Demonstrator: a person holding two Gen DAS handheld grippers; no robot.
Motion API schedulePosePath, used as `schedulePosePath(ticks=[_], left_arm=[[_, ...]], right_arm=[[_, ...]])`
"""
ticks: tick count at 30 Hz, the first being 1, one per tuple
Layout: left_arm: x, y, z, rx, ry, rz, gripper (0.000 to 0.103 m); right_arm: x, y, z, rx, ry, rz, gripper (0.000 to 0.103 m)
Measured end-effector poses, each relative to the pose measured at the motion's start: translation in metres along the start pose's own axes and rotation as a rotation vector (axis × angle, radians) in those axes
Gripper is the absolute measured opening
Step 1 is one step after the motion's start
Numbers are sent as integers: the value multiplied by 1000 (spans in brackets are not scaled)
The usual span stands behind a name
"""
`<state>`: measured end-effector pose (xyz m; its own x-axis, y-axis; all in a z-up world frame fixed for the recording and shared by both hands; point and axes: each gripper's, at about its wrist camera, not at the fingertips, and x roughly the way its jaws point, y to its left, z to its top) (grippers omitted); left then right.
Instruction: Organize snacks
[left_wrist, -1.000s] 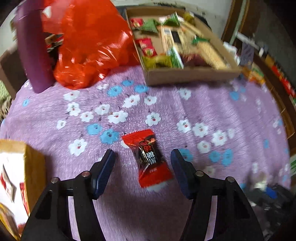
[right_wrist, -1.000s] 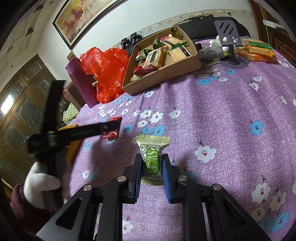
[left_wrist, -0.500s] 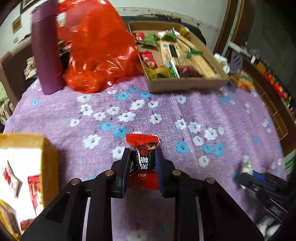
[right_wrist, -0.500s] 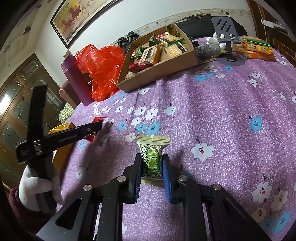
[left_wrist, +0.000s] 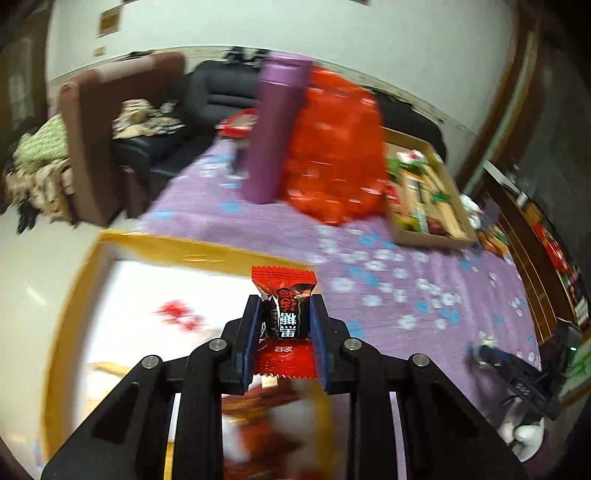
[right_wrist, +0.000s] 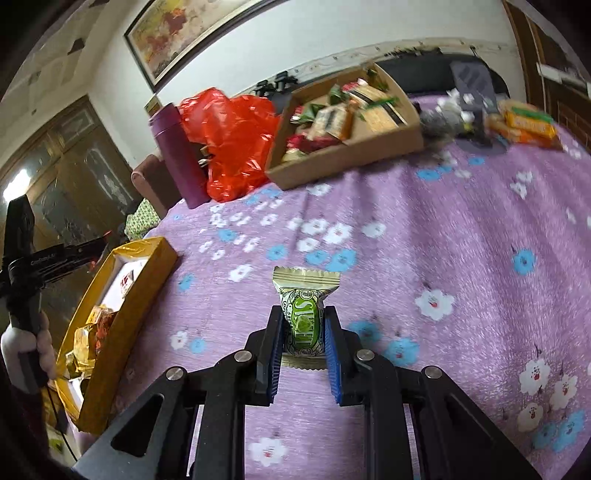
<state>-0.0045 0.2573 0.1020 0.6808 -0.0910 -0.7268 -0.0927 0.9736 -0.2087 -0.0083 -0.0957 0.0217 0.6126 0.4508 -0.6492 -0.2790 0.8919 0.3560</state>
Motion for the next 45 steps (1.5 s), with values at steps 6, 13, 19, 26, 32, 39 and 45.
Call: schedulePosePath(ticks=[6, 13, 19, 26, 32, 39, 45], left_arm=[[8, 68, -4, -137, 28, 6, 23], [25, 106, -16, -233, 55, -11, 23], [16, 121, -20, -264, 40, -49, 36], [-21, 122, -29, -261, -29, -8, 61], [-56, 106, -42, -283, -112, -46, 73], [-83, 55, -65, -264, -155, -108, 73], [-113, -13, -73, -136, -207, -74, 74]], right_arm=[[3, 73, 12, -86, 48, 99, 21], [43, 182, 21, -210, 149, 219, 21], [93, 249, 12, -304, 213, 224, 21], [137, 273, 7, -286, 262, 253, 33], [107, 249, 9, -245, 205, 266, 39], [37, 202, 6, -192, 83, 241, 42], [-38, 149, 5, -165, -74, 181, 45]])
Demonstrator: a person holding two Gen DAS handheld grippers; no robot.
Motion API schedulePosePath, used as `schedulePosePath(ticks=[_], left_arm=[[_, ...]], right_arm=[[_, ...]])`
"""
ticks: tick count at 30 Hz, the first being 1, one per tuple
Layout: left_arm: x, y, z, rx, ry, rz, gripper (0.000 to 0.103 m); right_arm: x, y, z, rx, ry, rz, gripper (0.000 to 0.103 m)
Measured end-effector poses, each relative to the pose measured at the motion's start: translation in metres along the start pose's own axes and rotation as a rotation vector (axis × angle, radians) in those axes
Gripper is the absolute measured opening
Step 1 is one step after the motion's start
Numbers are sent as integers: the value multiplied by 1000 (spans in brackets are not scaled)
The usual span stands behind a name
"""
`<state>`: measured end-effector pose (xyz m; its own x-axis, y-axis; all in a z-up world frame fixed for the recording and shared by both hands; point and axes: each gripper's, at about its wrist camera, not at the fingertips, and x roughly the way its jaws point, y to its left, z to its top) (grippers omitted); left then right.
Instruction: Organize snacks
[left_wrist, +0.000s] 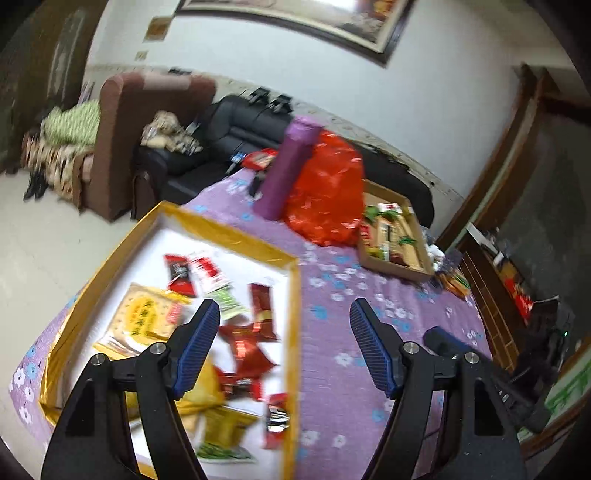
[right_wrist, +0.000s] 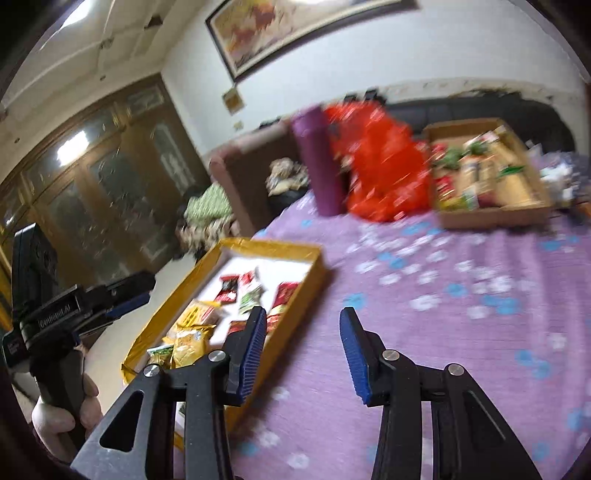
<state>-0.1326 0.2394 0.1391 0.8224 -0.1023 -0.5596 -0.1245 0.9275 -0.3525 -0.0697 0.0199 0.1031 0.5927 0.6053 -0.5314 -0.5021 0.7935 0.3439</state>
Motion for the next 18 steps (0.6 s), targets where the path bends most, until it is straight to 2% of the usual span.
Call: schedulePosePath(ticks=[3, 5, 7, 8, 10, 11, 12, 13, 15, 17, 18], left_arm=[[-19, -34, 4, 24, -26, 25, 85], [-32, -57, 5, 40, -39, 14, 86], [-40, -72, 0, 56, -55, -72, 95], [-42, -82, -9, 57, -59, -181, 97], [-35, -95, -23, 46, -14, -338, 98], [-30, -102, -28, 46, 20, -361, 98], [-25, -114, -34, 74, 43, -307, 98], [-24, -123, -37, 108, 34, -254, 98], [-32, -140, -40, 182, -27, -141, 98], [-52, -149, -37, 218, -129, -67, 98], [-68, -153, -36, 232, -209, -41, 98]], right_arm=[[-37, -20, 2, 9, -64, -39, 48], [-64, -33, 5, 15, -102, -55, 48], [-94, -46, 7, 11, -150, -88, 48], [-106, -52, 8, 4, -165, -105, 49], [-134, -65, 9, -22, -196, -156, 50], [-148, -72, 10, -35, -211, -193, 52], [-161, -79, 11, -44, -222, -225, 53], [-174, -87, 11, -47, -234, -256, 53], [-204, -104, 11, -42, -262, -314, 53], [-231, -116, 10, -39, -294, -358, 53], [-243, -121, 10, -41, -312, -386, 54]])
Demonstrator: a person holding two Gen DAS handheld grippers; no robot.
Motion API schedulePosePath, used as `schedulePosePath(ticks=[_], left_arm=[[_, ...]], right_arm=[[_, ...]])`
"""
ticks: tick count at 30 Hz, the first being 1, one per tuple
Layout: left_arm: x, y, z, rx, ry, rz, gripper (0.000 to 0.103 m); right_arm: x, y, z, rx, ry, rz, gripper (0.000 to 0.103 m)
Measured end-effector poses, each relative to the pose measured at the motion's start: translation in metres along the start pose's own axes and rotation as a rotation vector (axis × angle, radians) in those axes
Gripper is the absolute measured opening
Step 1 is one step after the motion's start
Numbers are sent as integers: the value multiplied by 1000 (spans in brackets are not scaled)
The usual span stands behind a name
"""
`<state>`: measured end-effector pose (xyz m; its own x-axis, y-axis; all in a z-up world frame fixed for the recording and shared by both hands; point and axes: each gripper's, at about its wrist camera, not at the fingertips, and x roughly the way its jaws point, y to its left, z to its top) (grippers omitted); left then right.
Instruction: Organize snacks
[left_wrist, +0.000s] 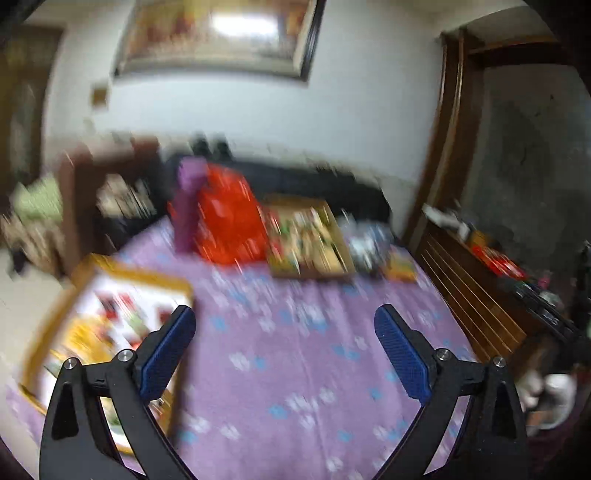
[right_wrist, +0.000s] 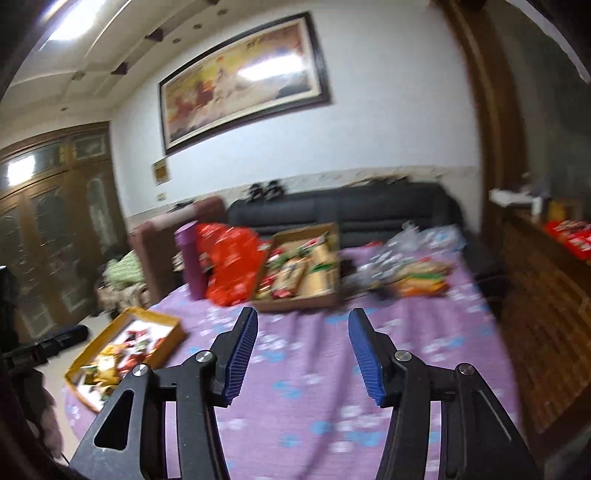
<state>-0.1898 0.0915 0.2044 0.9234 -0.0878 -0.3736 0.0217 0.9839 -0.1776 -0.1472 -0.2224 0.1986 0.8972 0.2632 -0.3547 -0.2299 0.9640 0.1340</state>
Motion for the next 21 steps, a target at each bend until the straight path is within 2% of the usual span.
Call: schedulePosePath(ticks=[2, 3, 4, 5, 6, 8, 9, 13, 17, 21], left_arm=[[-28, -6, 9, 20, -142, 15, 103], [-36, -7, 9, 30, -193, -24, 103], [-37, -9, 7, 40, -208, -61, 103], [-32, -10, 5, 54, -191, -107, 103], [-20, -13, 4, 65, -115, -126, 103], [6, -17, -4, 67, 9, -78, 103], [12, -14, -7, 57, 25, -58, 103], [18, 0, -10, 21, 26, 35, 103], [17, 21, -14, 10, 4, 152, 103], [16, 45, -28, 8, -2, 239, 103]], right_arm=[[-19, -16, 7, -7, -36, -50, 62], [-25, -22, 10, -8, -48, -68, 63], [-29, -25, 11, -7, -56, -75, 64], [-32, -26, 12, -1, -60, -73, 65], [-32, -25, 11, 6, -57, -59, 65], [-25, -18, 5, 14, -35, -21, 70], [-20, -11, 0, 10, -17, -2, 70], [16, 38, -33, -31, 77, 80, 71], [64, 94, -75, -18, 221, 199, 71], [101, 145, -115, -33, 351, 258, 71]])
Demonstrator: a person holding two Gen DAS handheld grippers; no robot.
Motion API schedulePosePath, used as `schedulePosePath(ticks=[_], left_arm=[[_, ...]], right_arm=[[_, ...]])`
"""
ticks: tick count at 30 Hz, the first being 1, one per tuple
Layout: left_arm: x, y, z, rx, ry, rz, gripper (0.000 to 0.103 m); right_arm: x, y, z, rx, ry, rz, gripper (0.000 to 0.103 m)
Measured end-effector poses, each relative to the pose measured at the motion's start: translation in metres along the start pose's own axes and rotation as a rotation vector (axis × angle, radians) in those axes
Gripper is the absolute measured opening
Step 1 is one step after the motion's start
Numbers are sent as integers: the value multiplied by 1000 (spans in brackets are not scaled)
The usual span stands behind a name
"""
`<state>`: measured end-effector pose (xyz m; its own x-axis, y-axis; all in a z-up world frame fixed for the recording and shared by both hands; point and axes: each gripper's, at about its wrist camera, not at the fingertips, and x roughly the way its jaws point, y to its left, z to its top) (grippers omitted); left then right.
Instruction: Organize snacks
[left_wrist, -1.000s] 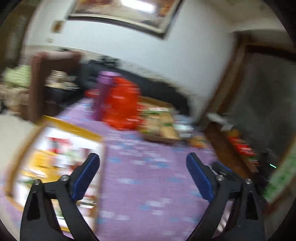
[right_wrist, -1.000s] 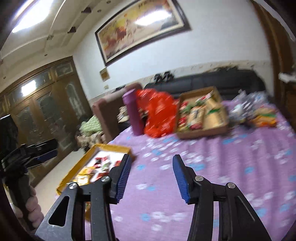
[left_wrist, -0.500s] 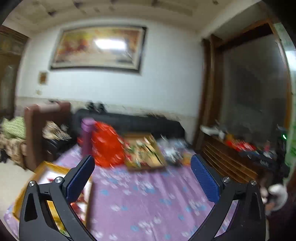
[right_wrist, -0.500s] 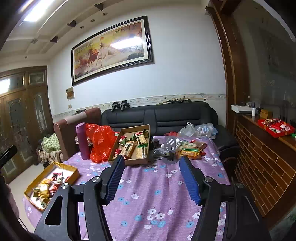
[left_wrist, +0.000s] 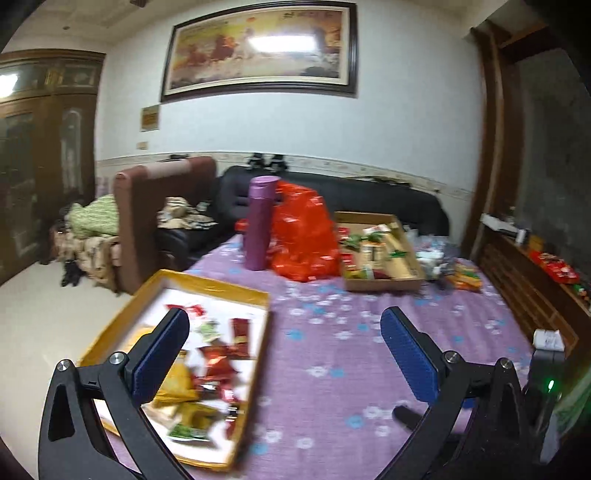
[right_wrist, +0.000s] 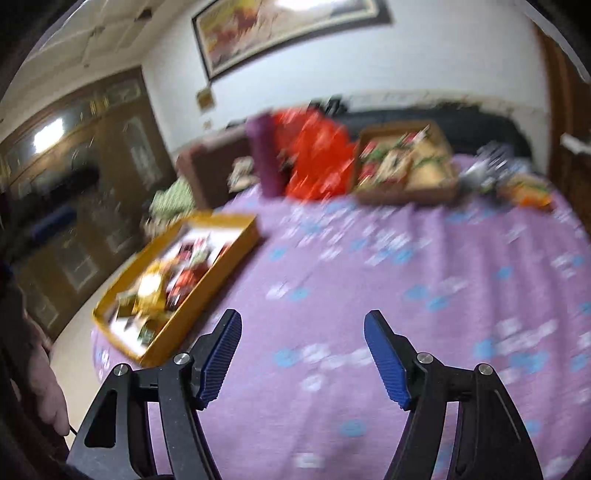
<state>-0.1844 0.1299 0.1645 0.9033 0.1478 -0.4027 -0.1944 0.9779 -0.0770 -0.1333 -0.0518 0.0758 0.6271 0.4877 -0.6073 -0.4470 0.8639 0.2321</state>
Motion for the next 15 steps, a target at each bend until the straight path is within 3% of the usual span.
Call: schedulePosePath(ticks=[5, 9, 15], left_arm=[[21, 27, -15, -14, 48, 57, 103], [43, 42, -26, -40, 137, 53, 103], [55, 56, -36, -64, 192, 42, 103]], right_arm=[[32, 34, -12, -42, 75, 10, 71], [46, 45, -14, -56, 108, -15, 71], [63, 55, -14, -52, 151, -26, 71]])
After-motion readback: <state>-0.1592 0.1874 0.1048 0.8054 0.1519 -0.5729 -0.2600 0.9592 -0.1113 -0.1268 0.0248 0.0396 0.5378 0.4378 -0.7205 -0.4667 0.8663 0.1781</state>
